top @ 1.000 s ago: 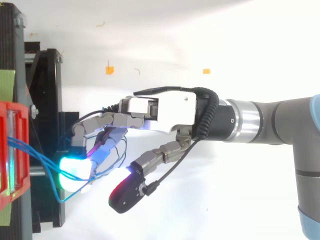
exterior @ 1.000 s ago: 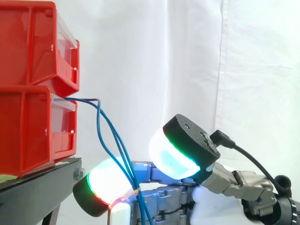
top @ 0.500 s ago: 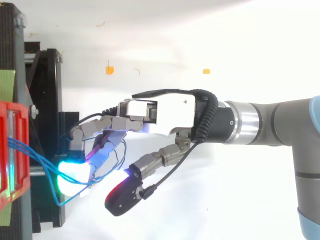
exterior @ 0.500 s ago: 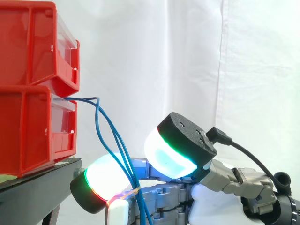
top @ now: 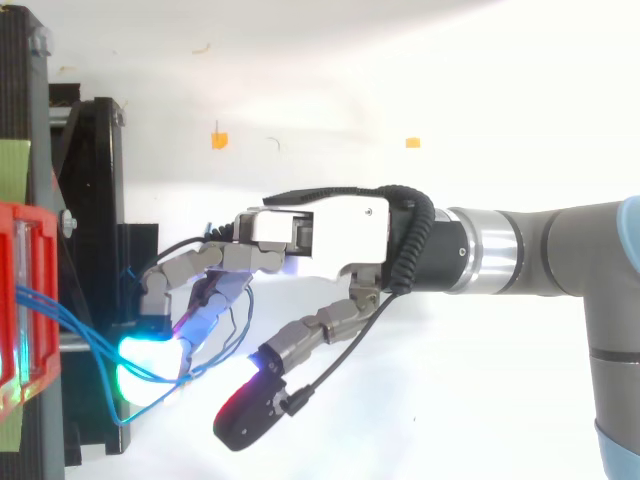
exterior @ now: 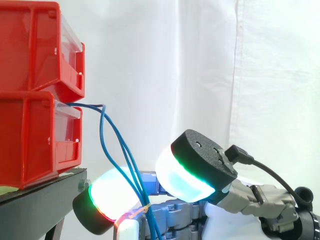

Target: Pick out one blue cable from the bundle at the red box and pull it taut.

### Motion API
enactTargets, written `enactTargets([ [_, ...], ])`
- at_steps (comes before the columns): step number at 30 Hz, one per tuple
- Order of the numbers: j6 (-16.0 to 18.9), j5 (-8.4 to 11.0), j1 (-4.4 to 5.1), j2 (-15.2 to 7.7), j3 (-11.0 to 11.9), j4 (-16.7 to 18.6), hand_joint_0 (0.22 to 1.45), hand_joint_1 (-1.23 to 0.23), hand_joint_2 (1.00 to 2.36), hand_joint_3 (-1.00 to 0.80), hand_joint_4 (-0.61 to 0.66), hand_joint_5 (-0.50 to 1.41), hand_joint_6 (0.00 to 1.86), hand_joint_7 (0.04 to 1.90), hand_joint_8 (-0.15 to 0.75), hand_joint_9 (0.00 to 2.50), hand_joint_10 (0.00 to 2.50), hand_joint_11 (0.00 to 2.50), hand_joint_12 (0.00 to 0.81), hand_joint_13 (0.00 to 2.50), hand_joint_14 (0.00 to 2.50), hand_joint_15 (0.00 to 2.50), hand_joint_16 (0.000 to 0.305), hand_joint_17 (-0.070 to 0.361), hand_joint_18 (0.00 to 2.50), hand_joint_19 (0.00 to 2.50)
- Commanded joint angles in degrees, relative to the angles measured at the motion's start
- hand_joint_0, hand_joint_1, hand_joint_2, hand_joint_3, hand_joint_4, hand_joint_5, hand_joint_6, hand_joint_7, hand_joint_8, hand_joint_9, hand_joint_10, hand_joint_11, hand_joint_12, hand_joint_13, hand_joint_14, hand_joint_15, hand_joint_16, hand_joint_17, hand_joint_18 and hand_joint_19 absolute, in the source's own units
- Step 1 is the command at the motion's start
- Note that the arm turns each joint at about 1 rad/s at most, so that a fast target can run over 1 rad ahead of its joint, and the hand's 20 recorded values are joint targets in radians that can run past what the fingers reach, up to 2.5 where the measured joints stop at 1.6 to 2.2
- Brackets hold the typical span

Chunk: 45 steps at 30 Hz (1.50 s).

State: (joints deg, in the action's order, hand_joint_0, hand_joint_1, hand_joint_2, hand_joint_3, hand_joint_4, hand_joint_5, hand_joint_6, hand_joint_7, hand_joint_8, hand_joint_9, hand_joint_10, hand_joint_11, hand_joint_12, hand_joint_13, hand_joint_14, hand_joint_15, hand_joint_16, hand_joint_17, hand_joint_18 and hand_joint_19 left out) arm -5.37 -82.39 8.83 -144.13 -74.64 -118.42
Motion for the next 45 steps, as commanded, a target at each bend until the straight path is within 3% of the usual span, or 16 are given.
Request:
enactTargets([
  [1,-0.25,0.04,0.22,-0.54,0.11,0.30,0.61,-0.74,1.00,-0.46,0.19,-0.14,0.58,1.05,0.276,0.87,0.01,0.47,0.362,0.92,0.02,0.47,0.051,0.114,0.84,0.62],
  [4,-0.25,0.13,0.40,-1.68,0.46,0.74,0.60,-0.71,1.00,-0.46,0.19,-0.14,0.57,1.06,0.281,0.87,0.01,0.46,0.362,0.92,0.02,0.47,0.051,0.114,0.84,0.62],
  [12,-0.08,-0.05,0.31,-1.60,0.90,0.47,0.63,-0.73,1.00,-0.50,0.20,-0.14,0.57,1.07,0.281,0.88,0.01,0.47,0.360,0.93,0.02,0.46,0.050,0.113,0.85,0.60],
  [22,-0.16,-0.22,0.14,-1.60,1.43,0.39,0.67,-0.69,1.02,-0.26,0.17,-0.15,0.66,0.94,0.281,0.89,0.02,0.47,0.361,0.94,0.02,0.47,0.050,0.113,0.86,0.61],
  [27,-0.16,-0.22,0.14,-1.60,1.61,0.39,0.69,-0.73,1.02,-0.24,0.18,-0.15,0.67,0.92,0.280,0.88,0.01,0.47,0.361,0.94,0.02,0.47,0.050,0.113,0.86,0.61],
  [34,-0.16,-0.22,-0.04,-1.60,1.69,0.39,0.63,-0.72,1.00,-0.50,0.19,-0.15,0.70,0.89,0.288,0.91,0.01,0.48,0.363,0.95,0.02,0.48,0.050,0.113,0.86,0.61],
  [38,-0.16,-0.22,-0.13,-1.60,1.61,0.39,0.58,-0.70,1.00,-0.50,0.20,-0.14,0.75,0.85,0.295,0.95,0.01,0.49,0.369,0.95,0.02,0.48,0.051,0.115,0.88,0.62],
  [40,-0.16,-0.22,-0.13,-1.60,1.69,0.39,0.49,-0.70,1.00,-0.50,0.22,-0.12,0.77,0.82,0.326,1.02,0.01,0.49,0.392,1.00,0.02,0.47,0.055,0.124,0.93,0.61],
  [45,-0.16,-0.22,-0.22,-1.60,1.61,0.30,0.44,-0.72,1.00,-0.50,0.24,-0.10,0.76,0.86,0.332,1.09,0.01,0.49,0.403,1.05,0.02,0.48,0.058,0.131,1.00,0.58],
])
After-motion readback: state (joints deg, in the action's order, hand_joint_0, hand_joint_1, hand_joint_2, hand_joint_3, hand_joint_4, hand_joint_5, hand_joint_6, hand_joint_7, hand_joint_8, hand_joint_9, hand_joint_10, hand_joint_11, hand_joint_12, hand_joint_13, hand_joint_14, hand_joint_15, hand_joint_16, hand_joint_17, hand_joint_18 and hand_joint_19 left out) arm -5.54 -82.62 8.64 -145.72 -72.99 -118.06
